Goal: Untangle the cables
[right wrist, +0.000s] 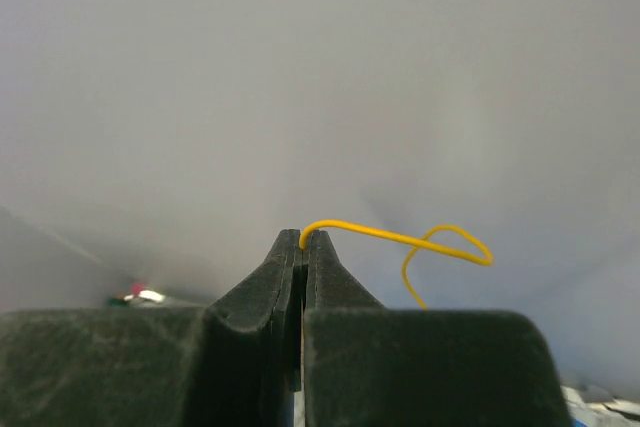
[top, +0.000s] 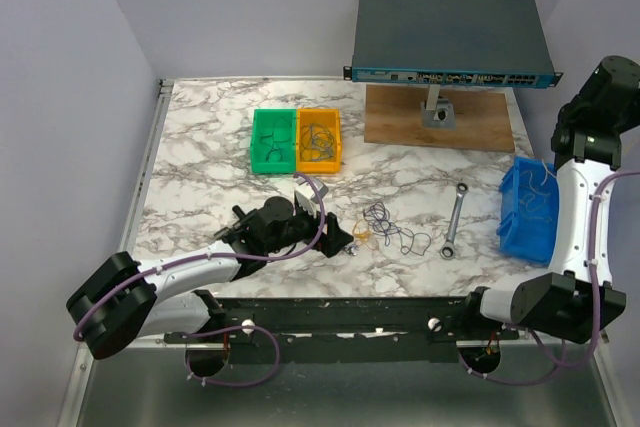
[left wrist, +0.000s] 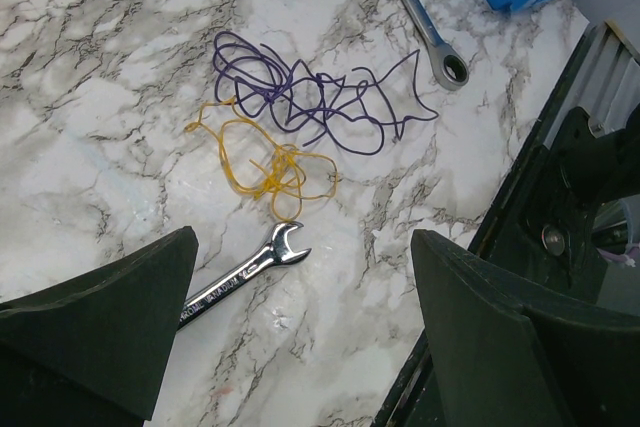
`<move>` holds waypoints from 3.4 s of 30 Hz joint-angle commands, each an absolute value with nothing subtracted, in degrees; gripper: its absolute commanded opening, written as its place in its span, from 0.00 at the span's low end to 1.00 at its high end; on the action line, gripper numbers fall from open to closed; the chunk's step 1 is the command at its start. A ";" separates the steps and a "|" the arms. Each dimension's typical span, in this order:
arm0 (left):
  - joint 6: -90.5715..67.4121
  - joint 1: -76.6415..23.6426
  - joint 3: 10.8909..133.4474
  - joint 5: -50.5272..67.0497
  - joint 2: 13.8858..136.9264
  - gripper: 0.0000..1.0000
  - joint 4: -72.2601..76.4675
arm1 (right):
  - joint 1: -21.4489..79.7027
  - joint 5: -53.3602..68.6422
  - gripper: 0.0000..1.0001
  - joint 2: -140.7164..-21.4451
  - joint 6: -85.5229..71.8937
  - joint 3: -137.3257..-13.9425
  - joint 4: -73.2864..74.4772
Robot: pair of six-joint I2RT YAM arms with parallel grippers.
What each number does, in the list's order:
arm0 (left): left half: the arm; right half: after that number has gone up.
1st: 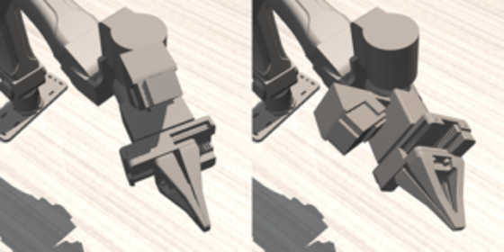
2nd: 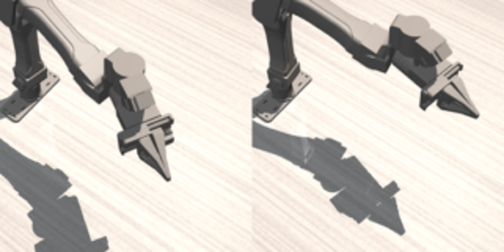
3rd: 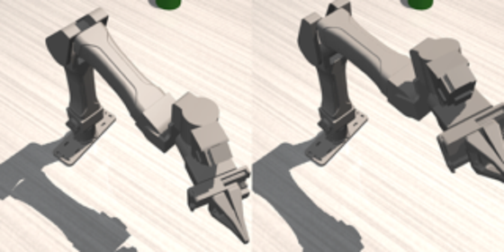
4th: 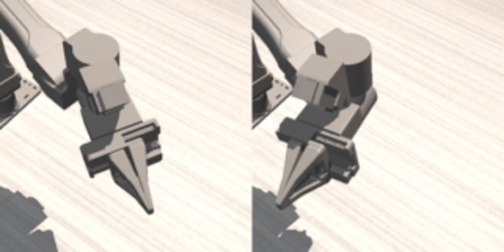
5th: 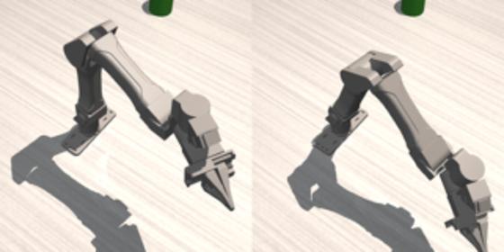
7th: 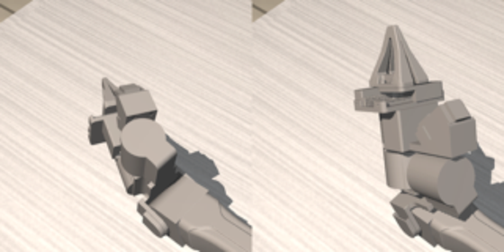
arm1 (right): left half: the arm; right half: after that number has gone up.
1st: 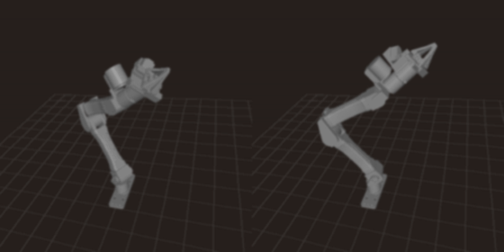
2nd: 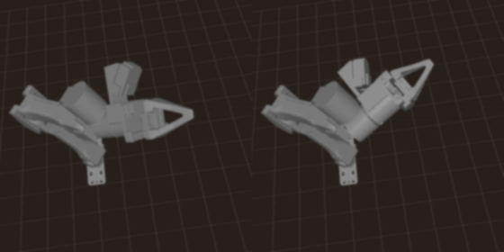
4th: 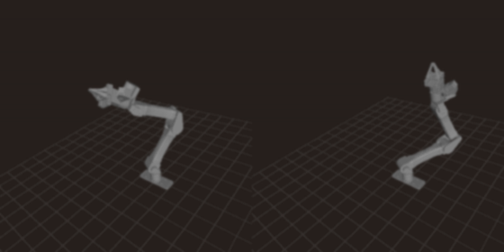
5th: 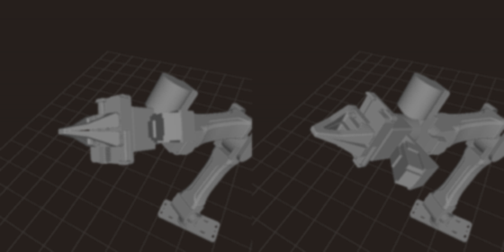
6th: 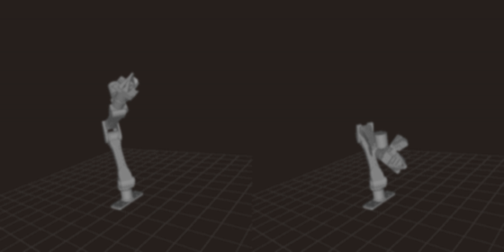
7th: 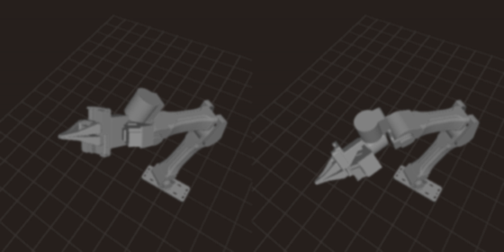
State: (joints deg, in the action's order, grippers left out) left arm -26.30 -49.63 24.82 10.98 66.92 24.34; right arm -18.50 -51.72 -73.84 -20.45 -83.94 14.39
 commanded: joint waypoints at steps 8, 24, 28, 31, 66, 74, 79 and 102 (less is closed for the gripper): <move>-25.75 -50.00 25.18 11.43 67.56 0.90 25.52 | -19.34 -58.46 0.01 -68.58 -31.76 -59.33 12.74; -25.07 -50.45 28.36 11.59 68.95 0.90 22.00 | -18.80 -20.12 0.98 -66.98 -35.39 -55.01 25.90; -24.70 -50.72 30.59 11.24 70.54 0.91 19.90 | -17.16 0.05 0.96 -61.97 -29.70 -49.78 23.83; -24.76 -50.73 34.05 10.49 73.64 0.91 15.50 | -13.50 8.89 0.90 -61.69 -27.74 -49.16 26.50; -29.88 -45.72 24.81 1.30 59.32 0.90 24.30 | 33.32 -12.62 0.96 -70.66 -43.06 -37.15 25.48; -29.27 -45.64 24.70 2.18 58.32 0.90 24.00 | 38.65 -13.17 0.01 -73.20 -45.23 -40.86 24.55; -28.72 -45.63 24.69 3.11 57.82 0.90 23.95 | 39.09 -14.02 0.01 -67.36 -43.99 -46.16 30.49; -25.43 -45.66 23.38 -2.32 55.72 0.90 23.72 | 39.19 12.91 0.01 -77.42 -31.72 -91.06 29.73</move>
